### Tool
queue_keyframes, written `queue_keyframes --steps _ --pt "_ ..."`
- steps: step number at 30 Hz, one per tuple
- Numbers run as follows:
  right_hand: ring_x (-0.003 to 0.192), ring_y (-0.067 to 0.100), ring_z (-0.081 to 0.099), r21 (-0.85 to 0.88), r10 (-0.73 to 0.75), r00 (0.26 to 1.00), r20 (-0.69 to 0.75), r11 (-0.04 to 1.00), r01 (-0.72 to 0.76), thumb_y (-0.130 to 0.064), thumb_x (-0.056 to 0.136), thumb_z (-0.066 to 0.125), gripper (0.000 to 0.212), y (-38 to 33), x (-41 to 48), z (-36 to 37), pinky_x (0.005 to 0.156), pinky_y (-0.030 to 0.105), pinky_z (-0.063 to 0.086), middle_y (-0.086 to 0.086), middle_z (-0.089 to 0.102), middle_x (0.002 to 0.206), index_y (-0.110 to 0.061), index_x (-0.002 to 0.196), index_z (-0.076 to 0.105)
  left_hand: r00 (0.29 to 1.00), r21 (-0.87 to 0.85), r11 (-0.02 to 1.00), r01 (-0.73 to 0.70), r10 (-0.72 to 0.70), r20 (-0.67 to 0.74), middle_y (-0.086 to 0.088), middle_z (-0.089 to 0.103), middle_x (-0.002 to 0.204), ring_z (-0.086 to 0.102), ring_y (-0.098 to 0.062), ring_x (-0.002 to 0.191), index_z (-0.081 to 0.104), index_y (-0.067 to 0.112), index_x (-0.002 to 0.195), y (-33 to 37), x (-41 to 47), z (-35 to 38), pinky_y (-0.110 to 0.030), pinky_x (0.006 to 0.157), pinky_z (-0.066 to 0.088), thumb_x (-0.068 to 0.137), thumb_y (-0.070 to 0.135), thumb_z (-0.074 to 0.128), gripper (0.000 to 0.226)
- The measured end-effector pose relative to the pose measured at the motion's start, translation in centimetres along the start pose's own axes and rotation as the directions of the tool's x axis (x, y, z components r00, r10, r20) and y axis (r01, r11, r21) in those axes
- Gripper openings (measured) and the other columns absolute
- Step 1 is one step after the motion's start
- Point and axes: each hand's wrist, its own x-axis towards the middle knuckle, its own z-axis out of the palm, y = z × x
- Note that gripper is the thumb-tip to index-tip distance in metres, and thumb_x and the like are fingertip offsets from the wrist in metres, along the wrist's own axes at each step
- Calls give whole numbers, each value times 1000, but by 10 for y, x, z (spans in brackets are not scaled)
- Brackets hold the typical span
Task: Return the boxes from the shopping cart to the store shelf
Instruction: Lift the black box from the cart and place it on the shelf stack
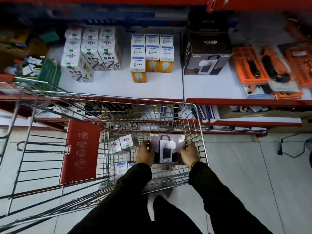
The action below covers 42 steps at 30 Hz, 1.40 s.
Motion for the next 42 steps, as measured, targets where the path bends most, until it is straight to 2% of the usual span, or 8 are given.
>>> queue_keyframes --steps 5,8,14,16,17,29,35,42 --pt "112 26 60 82 -99 990 -102 991 107 -10 95 56 31 -33 -32 -25 90 27 44 11 62 124 -6 126 51 981 -97 983 -153 139 -136 -11 65 122 63 -30 109 54 10 121 28 -28 -31 -43 94 54 96 32 55 33" --pt "102 19 56 76 -162 976 -145 982 174 -14 96 57 33 -46 -30 -34 88 25 42 12 59 127 -7 127 48 968 -106 972 -208 189 -166 -9 62 125 61 -26 111 52 14 123 38 -28 -42 -43 94 54 93 40 57 40" --pt "125 26 53 45 -300 934 -193 949 314 -22 94 60 40 -65 -32 -49 107 36 42 9 54 137 -13 130 48 927 -184 926 -329 280 -248 -5 62 122 59 -17 109 54 16 118 57 -26 -53 -33 94 49 93 42 59 36" --pt "123 25 54 60 -456 822 -342 862 503 -21 93 61 38 -102 -72 -113 103 33 42 9 57 134 -13 128 50 815 -150 837 -527 448 -368 0 62 120 60 -16 110 53 21 116 123 -69 -76 -40 97 51 91 46 58 36" --pt "121 25 55 84 -461 813 -357 851 519 -21 92 61 37 -106 -71 -117 101 31 41 9 58 132 -12 127 50 820 -176 828 -533 453 -351 1 62 119 60 -16 111 52 22 116 127 -64 -77 -43 98 52 90 49 57 37" --pt "116 17 53 102 -496 716 -490 784 612 -21 90 62 33 -113 -70 -141 101 32 42 3 58 127 -20 120 49 733 -195 728 -657 558 -389 1 61 118 59 -16 111 52 19 117 166 -64 -73 -45 96 53 92 39 58 32" --pt "108 10 52 26 -512 658 -552 778 627 -15 89 65 33 -124 -54 -180 97 29 40 -5 58 118 -17 118 50 702 -114 708 -697 640 -312 7 62 121 60 -13 113 49 27 119 212 -48 -65 -42 96 54 91 38 58 31" --pt "111 21 56 11 -438 740 -510 857 515 -6 91 63 40 -125 -21 -208 89 23 37 9 60 127 -9 128 49 770 -32 779 -626 610 -186 -3 66 121 67 -20 97 50 18 122 248 -20 -38 -39 88 58 93 16 59 30"
